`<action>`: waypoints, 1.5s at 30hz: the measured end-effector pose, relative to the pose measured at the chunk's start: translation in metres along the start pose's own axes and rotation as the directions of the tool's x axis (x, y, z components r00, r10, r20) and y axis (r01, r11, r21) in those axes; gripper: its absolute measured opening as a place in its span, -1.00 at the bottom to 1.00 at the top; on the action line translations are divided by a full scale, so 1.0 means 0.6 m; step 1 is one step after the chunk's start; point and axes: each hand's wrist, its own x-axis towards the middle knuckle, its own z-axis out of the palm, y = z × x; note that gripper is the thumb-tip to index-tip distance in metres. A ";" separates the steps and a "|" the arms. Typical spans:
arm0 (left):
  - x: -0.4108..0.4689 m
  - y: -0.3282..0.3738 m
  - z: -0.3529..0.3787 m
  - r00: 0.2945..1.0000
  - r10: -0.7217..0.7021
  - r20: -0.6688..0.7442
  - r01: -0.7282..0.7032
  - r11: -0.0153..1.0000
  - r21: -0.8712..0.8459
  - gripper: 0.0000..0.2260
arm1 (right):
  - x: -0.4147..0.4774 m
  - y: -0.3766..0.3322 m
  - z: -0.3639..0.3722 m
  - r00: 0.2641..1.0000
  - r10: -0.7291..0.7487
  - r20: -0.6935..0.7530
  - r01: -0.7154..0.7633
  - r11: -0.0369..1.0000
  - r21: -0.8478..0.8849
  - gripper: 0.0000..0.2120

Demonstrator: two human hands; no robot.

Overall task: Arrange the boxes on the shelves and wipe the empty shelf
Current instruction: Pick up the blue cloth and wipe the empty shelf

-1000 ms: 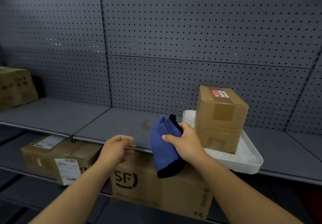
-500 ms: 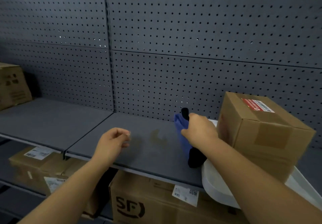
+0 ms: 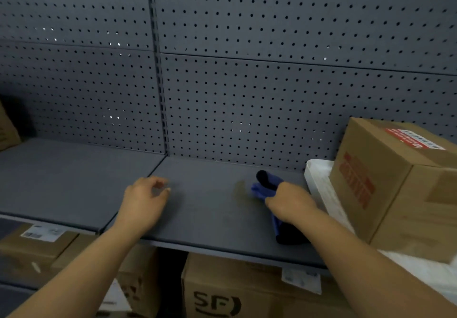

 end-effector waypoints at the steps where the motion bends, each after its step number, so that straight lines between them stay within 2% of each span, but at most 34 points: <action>1: 0.006 -0.015 -0.011 1.000 0.007 0.018 -0.008 0.998 0.064 -0.74 | -0.003 -0.005 0.006 1.000 0.021 -0.020 -0.021 1.000 0.007 -0.73; 5: 0.021 -0.060 -0.047 0.992 0.043 0.117 -0.064 0.981 0.185 -0.68 | -0.024 -0.039 0.024 0.994 0.071 -0.084 -0.069 0.997 0.032 -0.68; 8: 0.026 -0.085 -0.066 0.985 0.063 0.160 -0.090 0.982 0.167 -0.69 | -0.045 -0.083 0.045 0.993 0.053 -0.103 -0.050 0.998 0.035 -0.67; 12: 0.036 -0.118 -0.088 0.975 0.107 0.195 -0.139 0.978 0.158 -0.71 | -0.066 -0.154 0.080 0.994 -0.008 -0.112 0.015 0.998 0.057 -0.75; 14: 0.038 -0.125 -0.095 0.971 0.128 0.202 -0.158 0.977 0.140 -0.71 | -0.072 -0.183 0.092 0.994 -0.041 -0.104 0.047 0.997 0.055 -0.71; 19: 0.037 -0.138 -0.100 0.967 0.172 0.188 -0.190 0.979 0.080 -0.70 | -0.083 -0.263 0.122 0.987 -0.149 -0.055 0.152 0.987 0.049 -0.69; 23: 0.037 -0.148 -0.095 0.973 0.189 0.129 -0.202 0.975 0.095 -0.70 | -0.089 -0.323 0.146 0.963 -0.268 -0.007 0.269 0.962 0.041 -0.69; 28: 0.037 -0.153 -0.098 0.978 0.174 0.114 -0.185 0.978 0.098 -0.88 | -0.098 -0.369 0.167 0.924 -0.382 0.010 0.382 0.924 0.002 -0.72; 36: 0.036 -0.160 -0.097 0.978 0.186 0.092 -0.198 0.970 0.143 -0.71 | -0.100 -0.332 0.153 0.954 -0.299 0.028 0.299 0.954 -0.005 -0.65; 45: 0.032 -0.141 -0.094 0.972 0.166 0.164 -0.197 0.961 0.195 -0.72 | -0.103 -0.171 0.089 0.997 -0.068 -0.040 0.068 0.998 -0.003 -0.79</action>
